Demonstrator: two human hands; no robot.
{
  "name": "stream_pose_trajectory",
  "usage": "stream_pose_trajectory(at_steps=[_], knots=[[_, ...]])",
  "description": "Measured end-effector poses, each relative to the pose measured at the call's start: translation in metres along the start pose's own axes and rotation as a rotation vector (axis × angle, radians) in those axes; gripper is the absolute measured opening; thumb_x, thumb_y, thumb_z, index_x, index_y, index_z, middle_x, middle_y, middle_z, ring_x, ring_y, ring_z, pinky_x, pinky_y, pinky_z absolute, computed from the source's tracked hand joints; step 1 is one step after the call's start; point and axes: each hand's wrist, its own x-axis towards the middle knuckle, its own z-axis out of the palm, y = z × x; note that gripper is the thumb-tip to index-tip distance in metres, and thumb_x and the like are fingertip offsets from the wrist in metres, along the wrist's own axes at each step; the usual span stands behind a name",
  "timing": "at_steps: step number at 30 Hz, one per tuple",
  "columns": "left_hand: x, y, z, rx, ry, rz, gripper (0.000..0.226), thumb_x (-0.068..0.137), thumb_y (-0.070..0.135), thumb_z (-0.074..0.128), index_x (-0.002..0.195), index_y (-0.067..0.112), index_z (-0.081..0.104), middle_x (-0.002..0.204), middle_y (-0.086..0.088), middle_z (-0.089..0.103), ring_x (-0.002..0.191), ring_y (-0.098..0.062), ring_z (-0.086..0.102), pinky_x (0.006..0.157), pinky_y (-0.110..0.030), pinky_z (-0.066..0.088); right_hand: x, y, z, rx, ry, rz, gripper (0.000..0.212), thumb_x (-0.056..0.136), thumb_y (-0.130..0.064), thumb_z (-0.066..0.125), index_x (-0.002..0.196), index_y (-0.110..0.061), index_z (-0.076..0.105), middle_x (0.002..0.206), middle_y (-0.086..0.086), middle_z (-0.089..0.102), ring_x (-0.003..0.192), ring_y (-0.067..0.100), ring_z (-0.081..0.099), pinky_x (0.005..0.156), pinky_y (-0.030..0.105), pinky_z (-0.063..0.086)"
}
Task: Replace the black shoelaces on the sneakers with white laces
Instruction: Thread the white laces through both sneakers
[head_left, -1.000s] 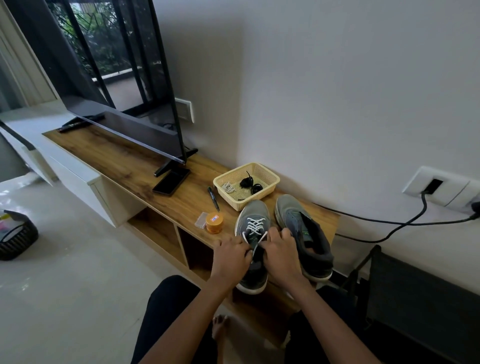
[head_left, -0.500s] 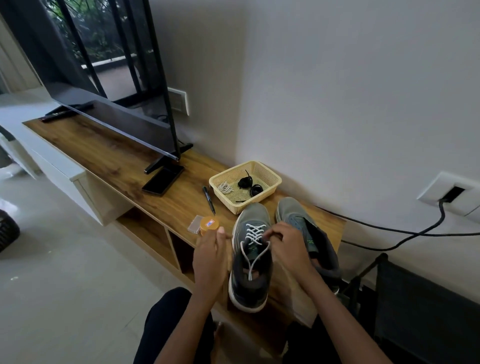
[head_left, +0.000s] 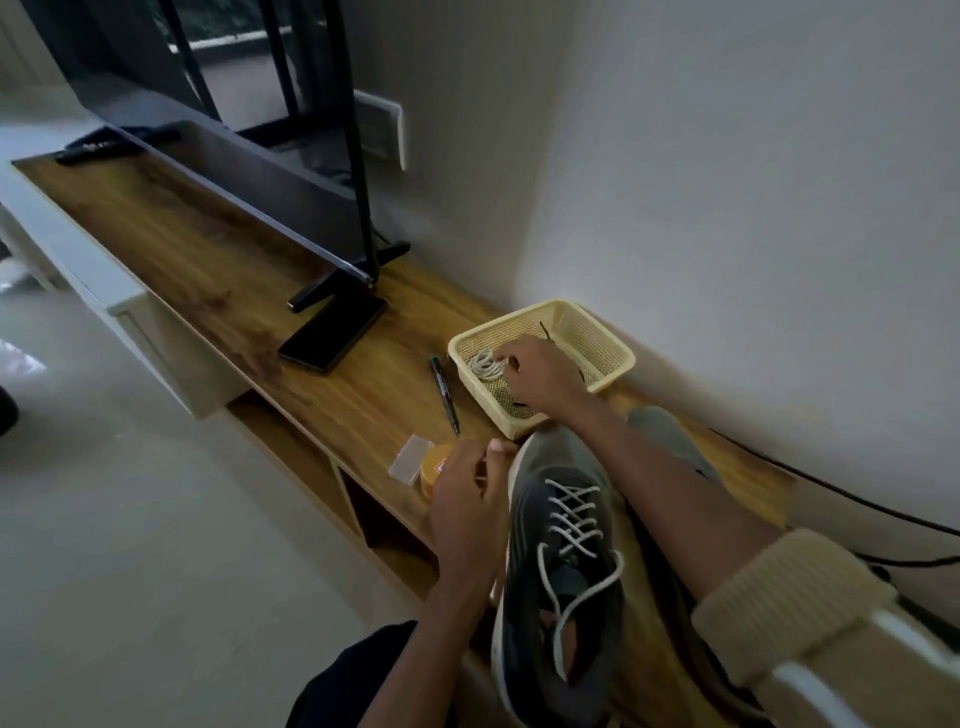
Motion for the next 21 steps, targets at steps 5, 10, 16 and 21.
stream_pose_trajectory(at_steps=[5, 10, 16, 21], knots=[[0.007, 0.002, -0.004, -0.046, 0.028, -0.069, 0.036, 0.098, 0.015, 0.046, 0.076, 0.041, 0.057, 0.079, 0.019, 0.063, 0.078, -0.004, 0.061, 0.07, -0.021, 0.047, 0.039, 0.0, 0.017, -0.204, -0.114, -0.019, 0.025, 0.091, -0.017, 0.051, 0.113, -0.015, 0.063, 0.124, 0.008, 0.055, 0.111, 0.027, 0.054, 0.077, 0.034, 0.044], [0.002, 0.007, 0.003, -0.054, 0.066, -0.088, 0.031, 0.095, 0.012, 0.05, 0.074, 0.031, 0.063, 0.074, 0.017, 0.063, 0.074, -0.002, 0.06, 0.065, -0.004, 0.038, 0.044, 0.006, 0.031, -0.329, -0.199, 0.009, 0.016, 0.092, -0.014, 0.052, 0.105, -0.01, 0.061, 0.119, 0.01, 0.052, 0.103, 0.03, 0.057, 0.072, 0.035, 0.043], [0.001, 0.006, 0.009, -0.059, 0.068, -0.109, 0.026, 0.096, 0.014, 0.048, 0.08, 0.02, 0.068, 0.075, 0.01, 0.065, 0.073, -0.006, 0.06, 0.062, -0.007, 0.039, 0.034, 0.008, 0.012, -0.226, -0.149, -0.023, 0.017, 0.092, -0.019, 0.054, 0.1, -0.009, 0.065, 0.112, 0.008, 0.054, 0.095, 0.025, 0.056, 0.068, 0.031, 0.036], [-0.006, 0.009, 0.011, -0.082, 0.087, -0.119, 0.026, 0.097, 0.016, 0.048, 0.08, 0.019, 0.067, 0.074, 0.007, 0.064, 0.07, -0.008, 0.057, 0.059, -0.011, 0.037, 0.0, 0.008, -0.02, -0.008, -0.024, -0.02, 0.015, 0.087, -0.012, 0.058, 0.097, -0.004, 0.066, 0.098, 0.007, 0.053, 0.084, 0.017, 0.049, 0.074, 0.033, 0.043]])
